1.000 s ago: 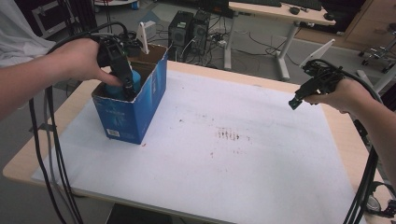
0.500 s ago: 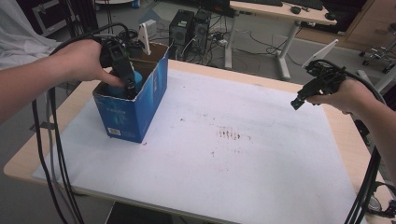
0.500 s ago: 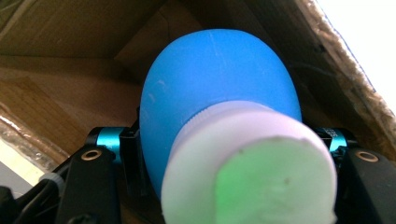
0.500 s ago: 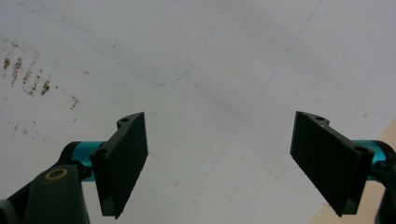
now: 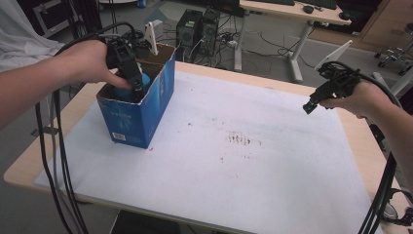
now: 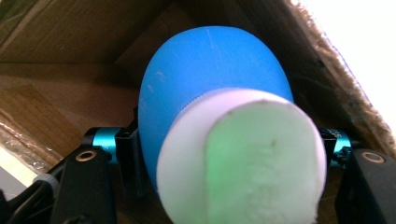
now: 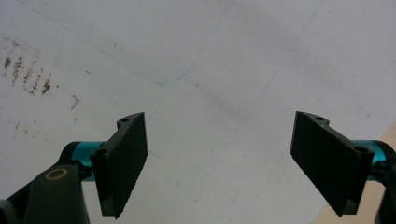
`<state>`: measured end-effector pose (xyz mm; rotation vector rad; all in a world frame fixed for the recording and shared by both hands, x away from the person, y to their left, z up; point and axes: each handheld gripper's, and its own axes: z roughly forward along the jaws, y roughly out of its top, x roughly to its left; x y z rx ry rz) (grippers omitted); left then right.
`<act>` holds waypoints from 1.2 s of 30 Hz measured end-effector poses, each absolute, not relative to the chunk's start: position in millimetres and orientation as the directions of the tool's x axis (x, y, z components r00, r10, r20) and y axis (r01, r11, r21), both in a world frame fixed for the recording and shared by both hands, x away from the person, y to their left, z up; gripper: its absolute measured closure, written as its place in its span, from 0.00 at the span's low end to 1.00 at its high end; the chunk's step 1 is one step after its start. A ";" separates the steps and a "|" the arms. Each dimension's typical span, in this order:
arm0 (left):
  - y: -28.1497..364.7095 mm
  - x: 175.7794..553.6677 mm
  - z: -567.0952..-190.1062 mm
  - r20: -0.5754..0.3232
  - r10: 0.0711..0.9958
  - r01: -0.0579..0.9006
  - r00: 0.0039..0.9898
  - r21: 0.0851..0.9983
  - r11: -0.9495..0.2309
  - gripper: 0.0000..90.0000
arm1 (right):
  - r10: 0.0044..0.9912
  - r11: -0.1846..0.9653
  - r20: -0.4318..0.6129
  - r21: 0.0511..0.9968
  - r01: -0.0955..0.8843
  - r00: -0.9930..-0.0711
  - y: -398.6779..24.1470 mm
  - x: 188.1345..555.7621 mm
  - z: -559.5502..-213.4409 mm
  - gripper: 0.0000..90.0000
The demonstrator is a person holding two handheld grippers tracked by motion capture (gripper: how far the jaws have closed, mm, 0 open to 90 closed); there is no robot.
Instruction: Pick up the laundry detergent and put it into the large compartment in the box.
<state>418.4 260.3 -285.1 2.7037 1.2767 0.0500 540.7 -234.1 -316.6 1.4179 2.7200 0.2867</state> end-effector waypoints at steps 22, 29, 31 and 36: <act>260.1 419.3 -285.8 -0.044 0.775 0.772 0.631 0.143 -0.620 0.35 | 0.817 0.560 0.036 0.195 0.805 -0.576 -234.9 540.5 -316.4 0.20; 259.6 418.0 -285.7 -0.037 0.770 0.766 0.637 0.139 -0.627 0.33 | 0.817 0.558 0.039 0.196 0.806 -0.575 -236.2 540.2 -316.5 0.20; 259.4 417.9 -285.2 -0.037 0.767 0.764 0.640 0.135 -0.631 0.32 | 0.819 0.555 0.039 0.197 0.808 -0.572 -236.4 540.0 -317.0 0.20; 259.2 417.7 -283.8 -0.037 0.759 0.756 0.650 0.139 -0.640 0.32 | 0.821 0.552 0.042 0.201 0.809 -0.570 -236.2 539.9 -316.5 0.20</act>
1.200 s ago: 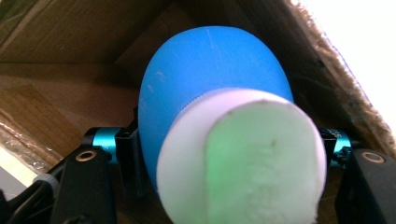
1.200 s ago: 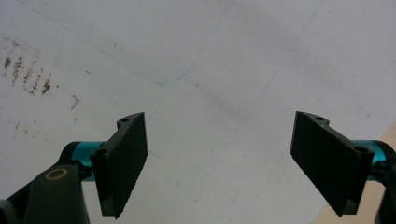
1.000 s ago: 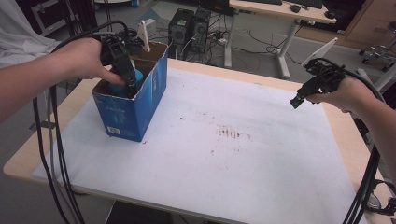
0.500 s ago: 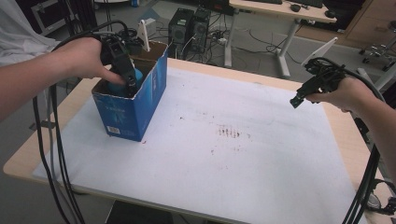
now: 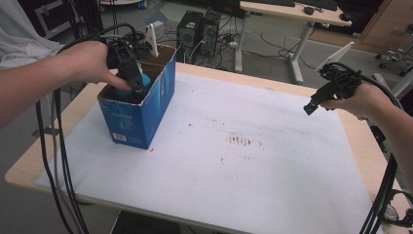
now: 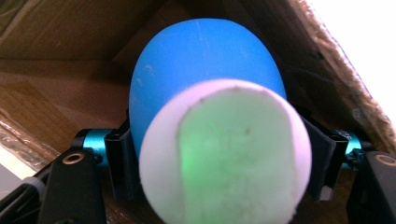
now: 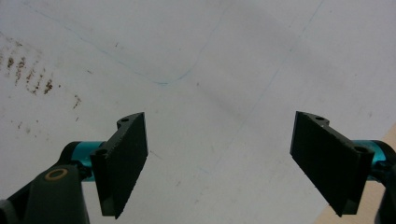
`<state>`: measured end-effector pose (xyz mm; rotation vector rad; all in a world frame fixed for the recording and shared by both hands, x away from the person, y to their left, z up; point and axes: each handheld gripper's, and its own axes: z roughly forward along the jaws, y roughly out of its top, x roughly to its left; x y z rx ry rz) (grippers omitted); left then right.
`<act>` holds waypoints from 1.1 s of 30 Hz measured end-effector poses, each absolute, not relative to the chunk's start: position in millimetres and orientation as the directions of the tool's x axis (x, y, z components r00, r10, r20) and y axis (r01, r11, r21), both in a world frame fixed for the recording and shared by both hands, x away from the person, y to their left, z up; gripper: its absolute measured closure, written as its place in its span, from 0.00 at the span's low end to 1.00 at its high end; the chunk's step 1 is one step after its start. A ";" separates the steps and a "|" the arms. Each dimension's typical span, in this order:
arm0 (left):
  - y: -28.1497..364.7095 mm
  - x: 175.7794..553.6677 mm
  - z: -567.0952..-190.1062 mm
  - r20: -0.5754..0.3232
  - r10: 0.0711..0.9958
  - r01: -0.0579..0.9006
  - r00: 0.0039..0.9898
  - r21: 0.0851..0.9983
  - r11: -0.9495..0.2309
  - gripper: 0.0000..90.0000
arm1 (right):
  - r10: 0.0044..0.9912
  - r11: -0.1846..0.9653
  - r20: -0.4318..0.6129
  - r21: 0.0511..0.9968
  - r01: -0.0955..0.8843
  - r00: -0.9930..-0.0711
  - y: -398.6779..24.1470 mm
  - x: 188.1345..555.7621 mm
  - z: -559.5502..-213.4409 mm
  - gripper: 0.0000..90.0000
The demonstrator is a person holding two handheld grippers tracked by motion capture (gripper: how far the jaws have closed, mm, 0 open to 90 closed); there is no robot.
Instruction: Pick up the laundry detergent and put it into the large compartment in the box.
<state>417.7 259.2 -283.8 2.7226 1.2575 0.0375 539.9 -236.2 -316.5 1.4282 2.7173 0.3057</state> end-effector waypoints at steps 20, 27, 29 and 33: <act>259.9 418.6 -270.5 -0.028 0.728 0.722 0.685 0.157 -0.674 0.29 | 0.819 0.553 0.050 0.200 0.809 -0.572 -235.0 540.3 -316.8 0.20; 259.5 418.3 -259.8 -0.002 0.708 0.698 0.706 0.174 -0.695 0.29 | 0.819 0.550 0.056 0.207 0.809 -0.571 -237.2 540.2 -315.9 0.20; 258.8 417.4 -256.7 0.005 0.705 0.693 0.709 0.180 -0.698 0.29 | 0.819 0.550 0.056 0.207 0.809 -0.571 -237.3 540.3 -316.1 0.20; 259.1 415.7 -251.2 0.016 0.700 0.686 0.714 0.187 -0.703 0.29 | 0.817 0.553 0.056 0.201 0.808 -0.573 -235.5 540.2 -317.3 0.20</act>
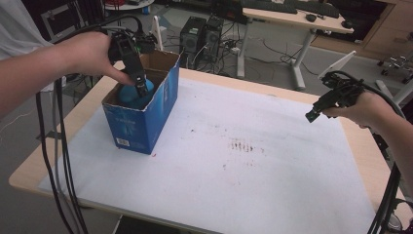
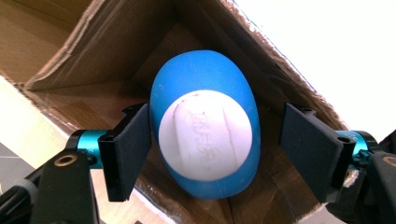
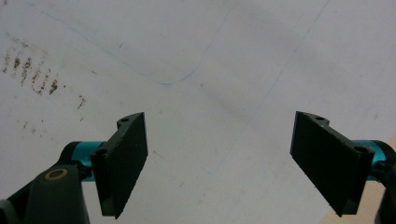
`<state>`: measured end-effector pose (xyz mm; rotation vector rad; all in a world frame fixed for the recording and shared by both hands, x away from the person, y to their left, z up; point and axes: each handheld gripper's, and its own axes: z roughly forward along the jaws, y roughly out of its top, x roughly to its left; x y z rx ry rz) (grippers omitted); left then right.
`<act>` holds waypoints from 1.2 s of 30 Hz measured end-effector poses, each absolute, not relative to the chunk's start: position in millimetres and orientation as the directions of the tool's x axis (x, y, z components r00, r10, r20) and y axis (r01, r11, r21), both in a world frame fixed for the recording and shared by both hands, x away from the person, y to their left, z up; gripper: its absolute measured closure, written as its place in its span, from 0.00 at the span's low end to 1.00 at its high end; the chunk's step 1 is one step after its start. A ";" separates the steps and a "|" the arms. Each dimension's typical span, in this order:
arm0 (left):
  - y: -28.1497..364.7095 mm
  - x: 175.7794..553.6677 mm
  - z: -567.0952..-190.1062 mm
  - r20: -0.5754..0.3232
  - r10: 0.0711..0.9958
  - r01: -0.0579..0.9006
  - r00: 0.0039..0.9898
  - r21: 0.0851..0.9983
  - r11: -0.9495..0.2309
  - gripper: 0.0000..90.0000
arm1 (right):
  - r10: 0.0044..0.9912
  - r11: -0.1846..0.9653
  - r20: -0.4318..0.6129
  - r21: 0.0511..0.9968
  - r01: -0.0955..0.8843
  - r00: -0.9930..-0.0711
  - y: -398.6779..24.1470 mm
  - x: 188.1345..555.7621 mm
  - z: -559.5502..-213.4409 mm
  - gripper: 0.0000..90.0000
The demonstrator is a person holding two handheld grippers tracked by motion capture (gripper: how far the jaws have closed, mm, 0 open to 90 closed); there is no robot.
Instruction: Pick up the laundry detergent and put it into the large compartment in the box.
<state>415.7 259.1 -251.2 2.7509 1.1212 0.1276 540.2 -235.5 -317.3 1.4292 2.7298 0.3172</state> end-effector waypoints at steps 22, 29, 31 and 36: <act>256.4 405.3 -206.8 0.081 0.675 0.643 0.733 0.240 -0.727 0.25 | 0.815 0.554 0.064 0.208 0.806 -0.576 -231.1 538.8 -315.2 0.20; 238.0 402.5 -192.8 0.094 0.638 0.600 0.764 0.259 -0.757 0.25 | 0.816 0.551 0.065 0.215 0.806 -0.575 -233.5 537.9 -313.6 0.20; 230.7 401.8 -190.0 0.097 0.626 0.586 0.774 0.267 -0.765 0.25 | 0.817 0.550 0.066 0.217 0.807 -0.574 -234.1 537.4 -312.9 0.20; 209.6 402.8 -187.7 0.100 0.586 0.546 0.804 0.263 -0.795 0.25 | 0.814 0.552 0.064 0.220 0.804 -0.577 -235.3 535.2 -310.4 0.20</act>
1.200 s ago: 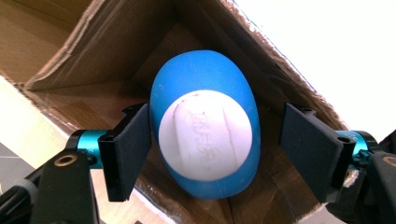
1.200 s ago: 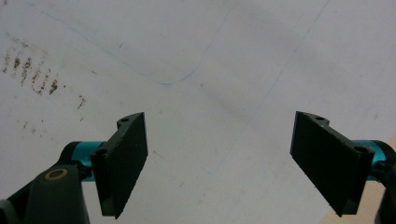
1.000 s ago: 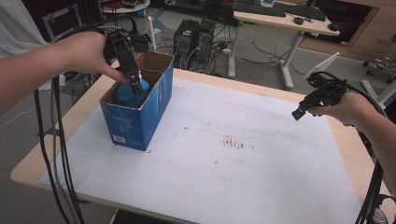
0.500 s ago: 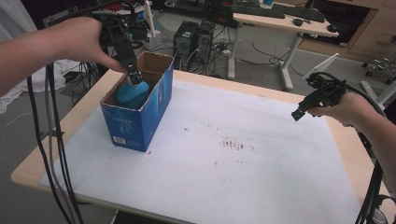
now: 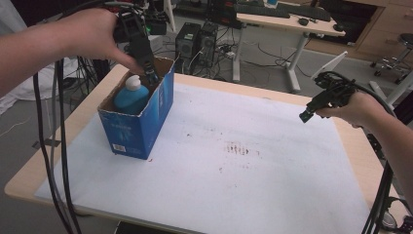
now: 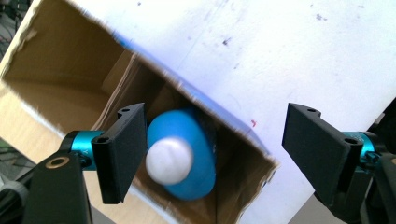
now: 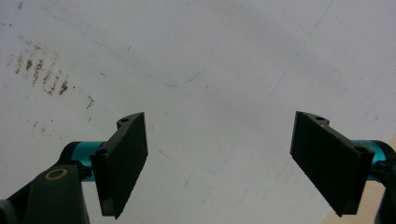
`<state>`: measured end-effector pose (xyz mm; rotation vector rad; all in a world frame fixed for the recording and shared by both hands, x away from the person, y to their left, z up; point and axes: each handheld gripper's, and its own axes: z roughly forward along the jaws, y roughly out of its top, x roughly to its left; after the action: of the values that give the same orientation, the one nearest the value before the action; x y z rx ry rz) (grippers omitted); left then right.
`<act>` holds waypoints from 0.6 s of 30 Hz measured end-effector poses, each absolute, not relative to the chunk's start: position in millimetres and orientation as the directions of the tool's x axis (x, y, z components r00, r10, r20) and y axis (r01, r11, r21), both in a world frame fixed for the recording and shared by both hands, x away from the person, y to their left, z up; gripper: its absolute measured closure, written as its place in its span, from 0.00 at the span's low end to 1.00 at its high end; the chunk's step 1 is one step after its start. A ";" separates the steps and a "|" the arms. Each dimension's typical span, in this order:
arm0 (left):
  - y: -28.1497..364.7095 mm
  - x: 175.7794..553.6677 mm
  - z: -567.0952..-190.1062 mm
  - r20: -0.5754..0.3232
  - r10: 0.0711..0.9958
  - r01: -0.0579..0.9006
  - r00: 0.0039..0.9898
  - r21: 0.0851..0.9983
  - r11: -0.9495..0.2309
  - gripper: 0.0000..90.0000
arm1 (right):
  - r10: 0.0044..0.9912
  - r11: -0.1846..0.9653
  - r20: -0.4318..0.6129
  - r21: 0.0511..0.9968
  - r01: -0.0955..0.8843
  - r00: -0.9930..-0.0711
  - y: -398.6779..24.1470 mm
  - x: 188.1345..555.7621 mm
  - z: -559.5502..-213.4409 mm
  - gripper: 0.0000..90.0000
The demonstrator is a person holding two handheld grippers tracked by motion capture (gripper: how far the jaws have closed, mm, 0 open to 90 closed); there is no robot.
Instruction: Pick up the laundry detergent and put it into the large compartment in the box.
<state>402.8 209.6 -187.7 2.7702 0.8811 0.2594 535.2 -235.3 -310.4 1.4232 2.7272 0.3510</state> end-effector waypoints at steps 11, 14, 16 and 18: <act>157.6 411.5 -192.2 0.082 0.501 0.469 0.862 0.247 -0.848 0.22 | 0.820 0.542 0.059 0.240 0.805 -0.570 -243.1 528.6 -302.0 0.20; 144.0 414.3 -194.8 0.075 0.479 0.449 0.874 0.247 -0.859 0.22 | 0.822 0.539 0.058 0.241 0.807 -0.567 -245.1 527.0 -300.5 0.20; 135.2 415.5 -196.6 0.070 0.464 0.436 0.883 0.244 -0.866 0.22 | 0.821 0.539 0.056 0.249 0.804 -0.568 -245.7 525.8 -298.9 0.20; 126.4 416.0 -199.2 0.070 0.450 0.422 0.890 0.245 -0.873 0.22 | 0.822 0.538 0.057 0.253 0.804 -0.567 -246.1 524.4 -297.4 0.20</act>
<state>416.0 126.4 -199.2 2.8345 0.6625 0.1829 524.4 -246.1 -297.4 1.4268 2.6940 0.3875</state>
